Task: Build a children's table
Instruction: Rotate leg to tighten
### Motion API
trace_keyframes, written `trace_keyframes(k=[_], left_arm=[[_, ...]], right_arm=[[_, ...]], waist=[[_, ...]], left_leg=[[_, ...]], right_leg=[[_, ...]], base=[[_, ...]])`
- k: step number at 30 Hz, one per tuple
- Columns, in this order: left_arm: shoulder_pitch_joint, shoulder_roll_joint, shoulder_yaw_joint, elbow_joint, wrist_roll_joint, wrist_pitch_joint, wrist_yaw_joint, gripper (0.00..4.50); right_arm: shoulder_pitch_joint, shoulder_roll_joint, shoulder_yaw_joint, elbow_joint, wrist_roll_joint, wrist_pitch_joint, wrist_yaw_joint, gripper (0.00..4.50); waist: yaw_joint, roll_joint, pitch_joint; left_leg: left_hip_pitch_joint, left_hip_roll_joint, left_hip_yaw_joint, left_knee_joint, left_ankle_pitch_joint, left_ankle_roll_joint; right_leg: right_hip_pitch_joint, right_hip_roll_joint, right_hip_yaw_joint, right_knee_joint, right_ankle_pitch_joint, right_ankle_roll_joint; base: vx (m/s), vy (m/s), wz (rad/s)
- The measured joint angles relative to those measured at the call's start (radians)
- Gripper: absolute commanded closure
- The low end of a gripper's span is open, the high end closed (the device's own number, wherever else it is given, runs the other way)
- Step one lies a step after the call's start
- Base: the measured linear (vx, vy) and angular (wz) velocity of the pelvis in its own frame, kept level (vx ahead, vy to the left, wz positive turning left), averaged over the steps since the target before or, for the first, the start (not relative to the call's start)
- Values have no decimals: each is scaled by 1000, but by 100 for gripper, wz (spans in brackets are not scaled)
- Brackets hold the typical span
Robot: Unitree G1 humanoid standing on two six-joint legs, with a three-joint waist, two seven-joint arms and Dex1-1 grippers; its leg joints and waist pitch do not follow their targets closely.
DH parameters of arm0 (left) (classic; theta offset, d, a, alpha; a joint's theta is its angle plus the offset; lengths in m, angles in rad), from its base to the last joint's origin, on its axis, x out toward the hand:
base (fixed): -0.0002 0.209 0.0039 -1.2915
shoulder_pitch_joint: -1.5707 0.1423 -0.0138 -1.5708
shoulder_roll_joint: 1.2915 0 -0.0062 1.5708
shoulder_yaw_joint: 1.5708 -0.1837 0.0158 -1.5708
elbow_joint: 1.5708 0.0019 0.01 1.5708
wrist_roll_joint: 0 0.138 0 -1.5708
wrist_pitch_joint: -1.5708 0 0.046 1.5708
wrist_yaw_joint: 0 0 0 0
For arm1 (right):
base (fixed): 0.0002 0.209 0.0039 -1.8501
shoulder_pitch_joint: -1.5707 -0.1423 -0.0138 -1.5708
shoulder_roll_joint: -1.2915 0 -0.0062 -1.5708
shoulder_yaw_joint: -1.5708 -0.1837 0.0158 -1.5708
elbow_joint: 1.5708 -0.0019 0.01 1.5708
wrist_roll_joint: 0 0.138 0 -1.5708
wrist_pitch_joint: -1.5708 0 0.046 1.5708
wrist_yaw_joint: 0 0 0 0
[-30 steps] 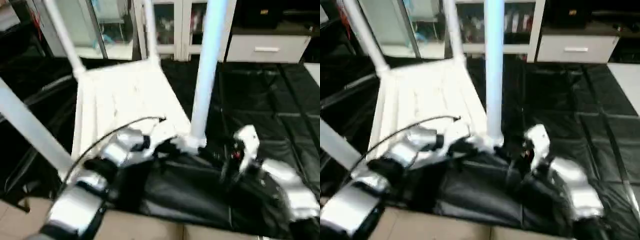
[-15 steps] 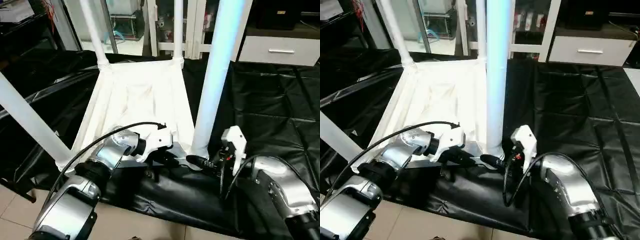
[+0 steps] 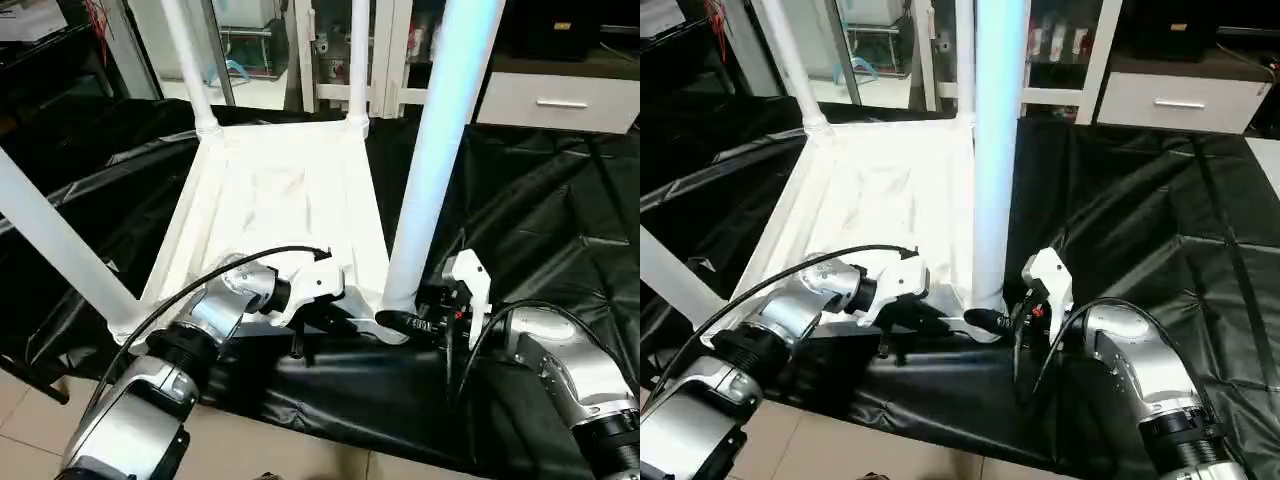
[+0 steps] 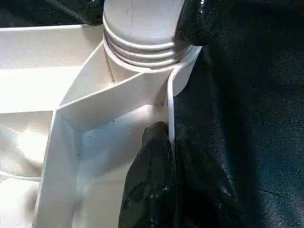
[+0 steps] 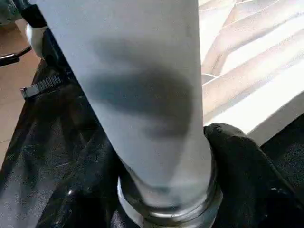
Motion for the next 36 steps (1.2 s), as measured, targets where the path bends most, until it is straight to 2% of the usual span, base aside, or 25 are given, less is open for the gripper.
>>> trace_keyframes(k=[3, 4, 9, 12, 16, 19, 21, 23, 27, 28, 31, 34, 36], left_arm=[[-6, -8, 20, 18, 6, 12, 69, 450], [-20, -23, 32, 43, 18, 23, 123, 450], [-89, -105, 52, 142, 45, 74, 329, 450], [-132, -169, 72, 209, 46, 120, 472, 450], [-177, -241, 86, 278, 56, 157, 628, 450], [-188, -252, 91, 296, 58, 156, 649, 450], [-189, -253, 91, 297, 59, 156, 648, 450], [-189, -251, 88, 296, 60, 146, 629, 450], [-170, -211, 79, 276, 63, 104, 566, 450], [-151, -192, 75, 255, 63, 84, 526, 450], [-115, -149, 63, 214, 62, 41, 446, 450], [-69, -110, 37, 142, 56, 2, 344, 450], [-40, -78, 30, 95, 40, -6, 265, 450]], right_arm=[[-29, 71, -8, 72, -32, -59, -93, 197], [-38, 116, -27, 108, -39, -84, -171, 198], [-70, 261, -106, 188, -64, -125, -462, 199], [-116, 347, -144, 259, -85, -173, -658, 199], [-184, 410, -152, 369, -154, -258, -877, 200], [-197, 423, -145, 395, -180, -281, -908, 200], [-195, 422, -146, 394, -184, -294, -894, 200], [-174, 402, -145, 380, -185, -317, -838, 145], [-125, 305, -84, 338, -217, -338, -687, 123], [-101, 264, -74, 297, -202, -321, -612, 90], [-63, 179, -68, 217, -147, -266, -452, 90], [8, 51, -60, 106, -74, -208, -248, 90], [37, -1, -68, 68, -41, -175, -167, 90]], waist=[[-14, -10, 0], [-24, -16, 1], [-45, -29, 8], [-56, -31, 9], [-61, -32, 8], [-59, -32, 7], [-57, -34, 6], [-53, -34, 6], [-56, -36, 6], [-53, -36, 6], [-43, -36, 6], [-21, -34, 5], [-20, -33, 4]], left_leg=[[2, 0, 0, 1, 0, 0], [3, 0, 0, 1, 0, -1], [4, -1, 0, 1, 2, -3], [4, -2, 0, 2, 2, -4], [4, -2, 0, 2, 2, -4], [6, -2, 0, 1, 2, -4], [6, -2, 0, 0, 2, -4], [5, -2, 0, 0, 2, -3], [5, -1, 0, -1, 2, -3], [5, -1, 0, -2, 2, -3], [6, 0, 0, -3, 2, -3], [6, 0, 0, -3, 2, -3], [6, 0, 0, -2, 2, -3]], right_leg=[[0, 0, 0, 2, 2, -2], [1, 0, 1, 2, 3, -4], [2, 0, 2, -1, 1, 0], [2, 0, 3, -1, 1, -1], [2, 0, 4, -1, 1, -1], [3, 0, 4, 0, 1, -1], [3, 0, 3, 0, 4, -5], [2, 0, 3, -1, 4, -5], [2, 0, 2, 0, 4, -5], [2, 0, 1, 0, 3, -4], [2, 1, 1, 1, 3, -4], [3, 1, 0, 1, 3, -3], [4, 1, 1, 1, 2, -3]], base=[[0, 0, 0], [0, 0, 0], [0, 0, 0], [0, 0, 0], [0, 0, 0], [0, 0, 0], [0, 0, 0], [0, 0, 0], [0, 0, 0], [0, 0, 0], [0, 0, 0], [0, 0, 0], [0, 0, 0]])
